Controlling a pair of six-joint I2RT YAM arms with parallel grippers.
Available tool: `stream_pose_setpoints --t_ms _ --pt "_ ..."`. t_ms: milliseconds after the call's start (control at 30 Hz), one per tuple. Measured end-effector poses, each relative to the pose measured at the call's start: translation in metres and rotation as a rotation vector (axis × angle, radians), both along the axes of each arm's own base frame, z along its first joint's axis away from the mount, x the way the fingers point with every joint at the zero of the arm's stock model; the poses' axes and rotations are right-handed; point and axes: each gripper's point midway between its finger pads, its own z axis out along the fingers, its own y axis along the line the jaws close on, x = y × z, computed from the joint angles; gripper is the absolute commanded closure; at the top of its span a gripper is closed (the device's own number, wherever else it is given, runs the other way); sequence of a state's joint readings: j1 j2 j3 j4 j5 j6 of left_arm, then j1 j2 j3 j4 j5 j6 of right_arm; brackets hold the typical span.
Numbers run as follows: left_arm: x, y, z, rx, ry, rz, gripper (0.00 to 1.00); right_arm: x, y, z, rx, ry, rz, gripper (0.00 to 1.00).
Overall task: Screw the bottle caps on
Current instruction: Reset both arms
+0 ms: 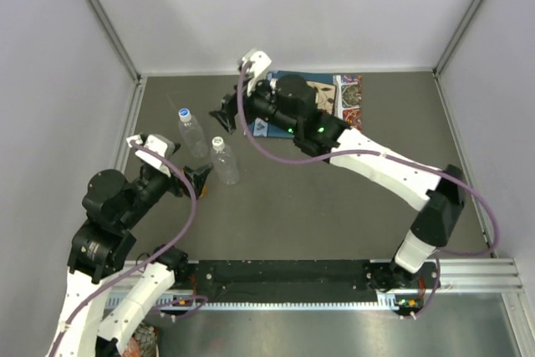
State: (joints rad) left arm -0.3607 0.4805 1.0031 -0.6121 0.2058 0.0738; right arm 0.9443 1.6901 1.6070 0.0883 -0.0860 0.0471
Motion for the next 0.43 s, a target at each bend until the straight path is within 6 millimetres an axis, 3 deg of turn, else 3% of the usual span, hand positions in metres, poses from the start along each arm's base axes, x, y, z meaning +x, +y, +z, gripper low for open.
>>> stream_pose_setpoints --t_ms 100,200,333,433 --pt "0.005 0.0 0.018 -0.01 -0.019 0.01 0.01 0.0 -0.029 0.029 0.004 0.051 -0.106 0.01" --pt "0.009 -0.001 0.027 -0.02 -0.03 0.014 0.01 -0.01 -0.074 0.036 -0.014 0.097 -0.221 0.01" --pt "0.012 -0.002 0.025 -0.03 -0.01 0.019 0.01 -0.044 -0.145 0.012 -0.054 0.155 -0.316 0.01" --pt "0.014 -0.002 0.022 -0.035 -0.001 0.026 0.01 -0.063 -0.18 0.001 -0.057 0.188 -0.357 0.01"
